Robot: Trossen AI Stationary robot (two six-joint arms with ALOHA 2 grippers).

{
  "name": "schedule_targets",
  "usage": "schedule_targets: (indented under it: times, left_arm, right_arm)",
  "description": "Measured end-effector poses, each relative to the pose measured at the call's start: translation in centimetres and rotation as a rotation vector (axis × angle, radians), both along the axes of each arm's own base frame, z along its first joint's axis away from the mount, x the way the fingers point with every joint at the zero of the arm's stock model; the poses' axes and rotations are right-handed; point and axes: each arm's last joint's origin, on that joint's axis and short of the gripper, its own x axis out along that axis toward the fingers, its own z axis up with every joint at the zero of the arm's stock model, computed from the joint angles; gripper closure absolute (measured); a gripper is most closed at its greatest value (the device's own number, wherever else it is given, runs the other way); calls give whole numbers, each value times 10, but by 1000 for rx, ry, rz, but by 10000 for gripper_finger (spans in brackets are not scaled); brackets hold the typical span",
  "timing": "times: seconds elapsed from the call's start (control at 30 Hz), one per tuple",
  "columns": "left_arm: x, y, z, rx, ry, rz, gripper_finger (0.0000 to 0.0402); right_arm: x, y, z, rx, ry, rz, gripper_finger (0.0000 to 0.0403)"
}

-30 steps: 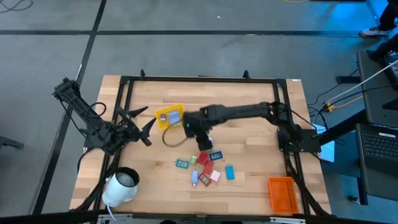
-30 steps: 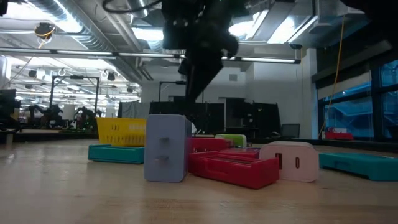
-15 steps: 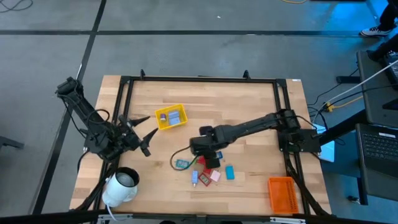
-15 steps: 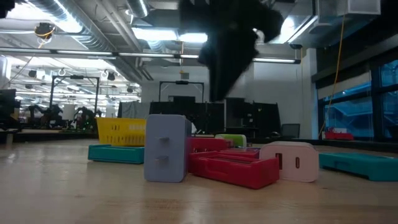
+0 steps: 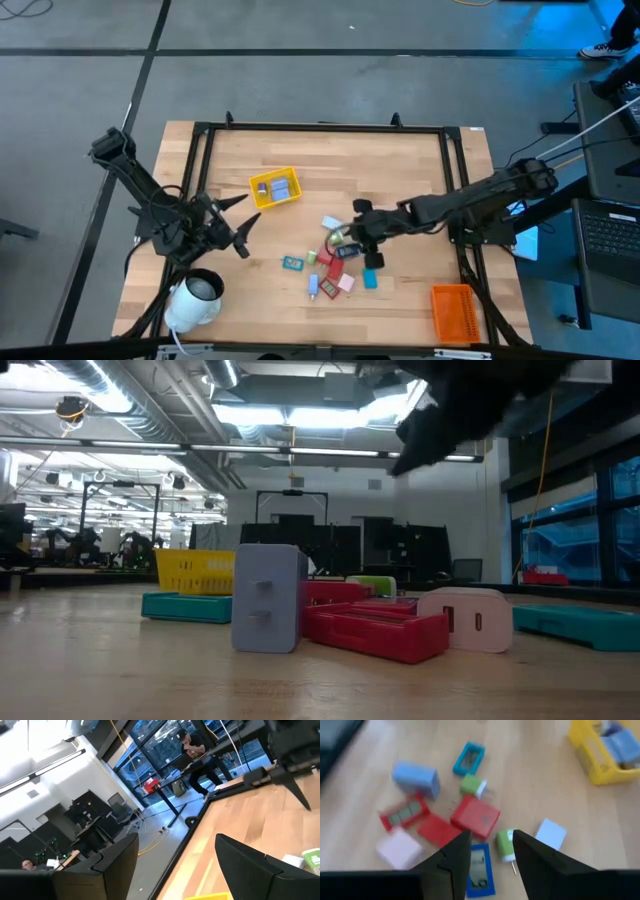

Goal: Pick & Place Office items
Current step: Put the right green charger adapter into the yellow bin

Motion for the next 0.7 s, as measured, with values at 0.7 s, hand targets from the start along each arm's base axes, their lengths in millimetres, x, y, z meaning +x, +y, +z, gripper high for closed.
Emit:
schedule_targets:
  times: [0.7]
  left_arm:
    - [5, 3, 9, 14, 16, 43, 141]
  right_arm:
    - [26, -44, -55, -20, 29, 67, 137]
